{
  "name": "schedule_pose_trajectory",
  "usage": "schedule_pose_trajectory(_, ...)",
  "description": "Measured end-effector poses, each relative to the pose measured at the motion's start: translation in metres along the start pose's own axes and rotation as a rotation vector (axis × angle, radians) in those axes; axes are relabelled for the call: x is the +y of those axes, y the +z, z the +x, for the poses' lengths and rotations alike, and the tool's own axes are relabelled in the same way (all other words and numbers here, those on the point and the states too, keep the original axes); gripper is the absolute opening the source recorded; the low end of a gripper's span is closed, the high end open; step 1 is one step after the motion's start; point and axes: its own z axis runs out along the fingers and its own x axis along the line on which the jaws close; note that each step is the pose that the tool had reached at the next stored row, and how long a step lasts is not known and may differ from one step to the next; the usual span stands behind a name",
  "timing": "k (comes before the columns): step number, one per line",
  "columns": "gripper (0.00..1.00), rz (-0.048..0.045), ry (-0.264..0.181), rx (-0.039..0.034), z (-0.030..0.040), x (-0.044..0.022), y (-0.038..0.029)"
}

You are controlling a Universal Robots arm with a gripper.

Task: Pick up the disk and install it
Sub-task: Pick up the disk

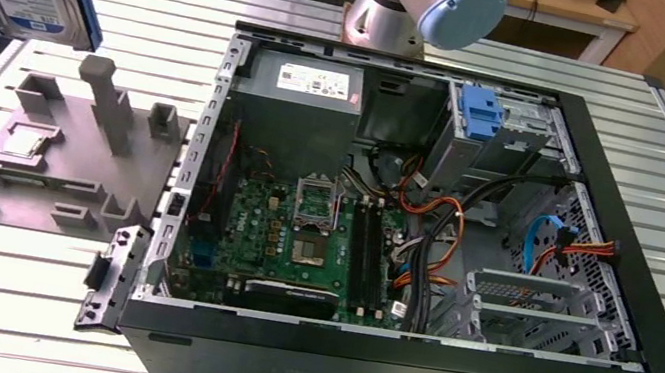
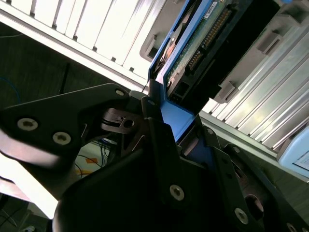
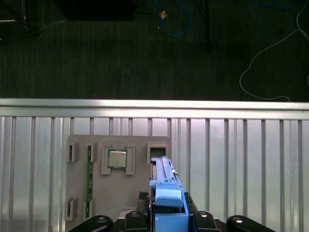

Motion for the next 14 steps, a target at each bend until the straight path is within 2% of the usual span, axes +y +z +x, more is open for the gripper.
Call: schedule_pose_trajectory(14,0.37,-0.0002,0.000,0.0001,-0.0001,0.0001,-0.0042)
